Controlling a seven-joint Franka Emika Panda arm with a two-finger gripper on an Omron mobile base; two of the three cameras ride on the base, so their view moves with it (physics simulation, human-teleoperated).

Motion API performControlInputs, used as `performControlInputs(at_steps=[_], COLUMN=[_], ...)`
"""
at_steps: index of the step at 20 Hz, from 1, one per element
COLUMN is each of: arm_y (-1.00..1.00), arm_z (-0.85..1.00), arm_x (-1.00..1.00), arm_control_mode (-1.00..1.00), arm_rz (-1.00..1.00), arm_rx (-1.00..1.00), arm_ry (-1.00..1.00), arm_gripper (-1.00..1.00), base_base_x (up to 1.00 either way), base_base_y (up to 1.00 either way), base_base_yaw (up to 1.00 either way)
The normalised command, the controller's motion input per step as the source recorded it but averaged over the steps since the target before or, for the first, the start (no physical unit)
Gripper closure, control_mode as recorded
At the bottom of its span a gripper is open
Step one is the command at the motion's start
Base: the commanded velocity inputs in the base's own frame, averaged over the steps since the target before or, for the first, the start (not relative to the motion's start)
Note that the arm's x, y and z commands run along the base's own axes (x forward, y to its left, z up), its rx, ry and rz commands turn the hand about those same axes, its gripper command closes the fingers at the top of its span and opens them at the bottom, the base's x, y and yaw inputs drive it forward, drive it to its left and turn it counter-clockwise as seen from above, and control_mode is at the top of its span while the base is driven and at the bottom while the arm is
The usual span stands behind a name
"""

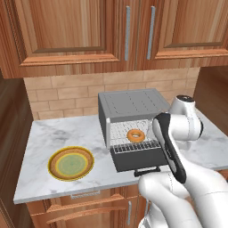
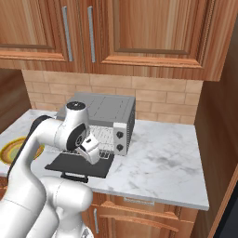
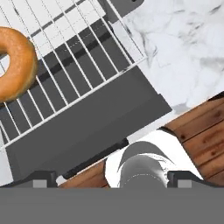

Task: Pick up the bagel from the plate, place it on the toaster oven rack, close the door, and set the timer.

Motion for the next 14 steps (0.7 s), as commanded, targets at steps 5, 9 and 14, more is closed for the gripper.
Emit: performControlInputs(at_steps=[5,9,14], arm_y=[-0.06,0.00,0.00], arm_z=[-0.30,-0.25,-0.26], arm_x=[0.01,0.15,0.15], arm_control_mode=[-1.00,-1.00,-1.00], arm_rz=[0.08,0.09,0.09], arm_rx=[0.00,0.00,0.00], arm_ry=[-0.04,0.00,0.00], arm_gripper=[-1.00,-1.00,-1.00], base_base_x=[0.00,0.00,0.00], base_base_y=[0.00,0.00,0.00], base_base_yaw=[0.00,0.00,0.00])
